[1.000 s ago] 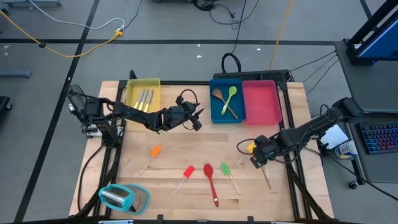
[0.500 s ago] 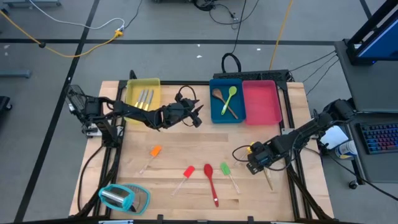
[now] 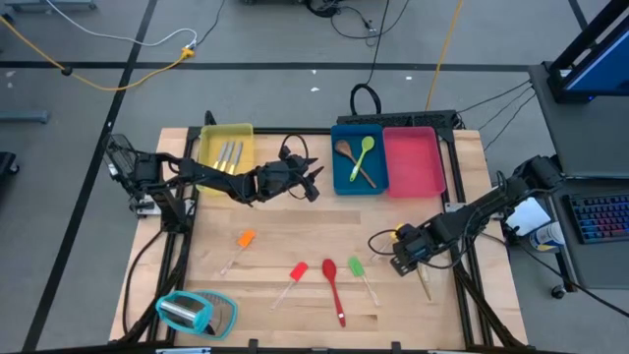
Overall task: Pick & Place Kitchen Items
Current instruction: Put the gold serving spoon into the blue bin
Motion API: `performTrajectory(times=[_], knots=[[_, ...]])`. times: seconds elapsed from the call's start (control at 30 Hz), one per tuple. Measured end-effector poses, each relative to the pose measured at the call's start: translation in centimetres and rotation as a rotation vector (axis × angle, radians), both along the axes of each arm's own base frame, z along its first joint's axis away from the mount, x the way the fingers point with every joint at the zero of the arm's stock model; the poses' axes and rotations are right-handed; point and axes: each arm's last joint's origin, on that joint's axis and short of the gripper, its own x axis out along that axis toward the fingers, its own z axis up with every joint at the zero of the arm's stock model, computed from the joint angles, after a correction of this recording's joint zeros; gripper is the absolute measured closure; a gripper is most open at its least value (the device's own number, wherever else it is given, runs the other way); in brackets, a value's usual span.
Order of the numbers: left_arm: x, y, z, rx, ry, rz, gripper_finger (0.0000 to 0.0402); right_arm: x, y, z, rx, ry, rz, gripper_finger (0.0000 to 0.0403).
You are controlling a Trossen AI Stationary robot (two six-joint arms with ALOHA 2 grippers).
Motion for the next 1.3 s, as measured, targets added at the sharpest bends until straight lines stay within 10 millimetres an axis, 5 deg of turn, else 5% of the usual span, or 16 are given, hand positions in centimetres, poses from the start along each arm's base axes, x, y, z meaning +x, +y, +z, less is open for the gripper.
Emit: performTrajectory(times=[0.3, 0.7, 0.97, 1.3], knots=[[0.0, 0.0, 0.0, -0.003, -0.001, -0.011, 0.025, -1.1, -0.6, -0.2, -0.067, 0.121, -0.029, 0.0236], [0.0, 0.0, 0.0, -0.003, -0.001, -0.013, 0.025, -0.7, -0.6, -0.2, -0.106, 0.051, -0.031, 0.0236], [0.0, 0.0, 0.0, -0.003, -0.001, -0.013, 0.025, -1.6, -0.9, -2.3, -0.05, 0.05, -0.05, 0.0238], [0.0, 0.0, 0.0, -0.003, -0.003, -0.013, 0.025, -2.2, -1.2, -2.8, -0.074, 0.096, -0.021, 0.032]])
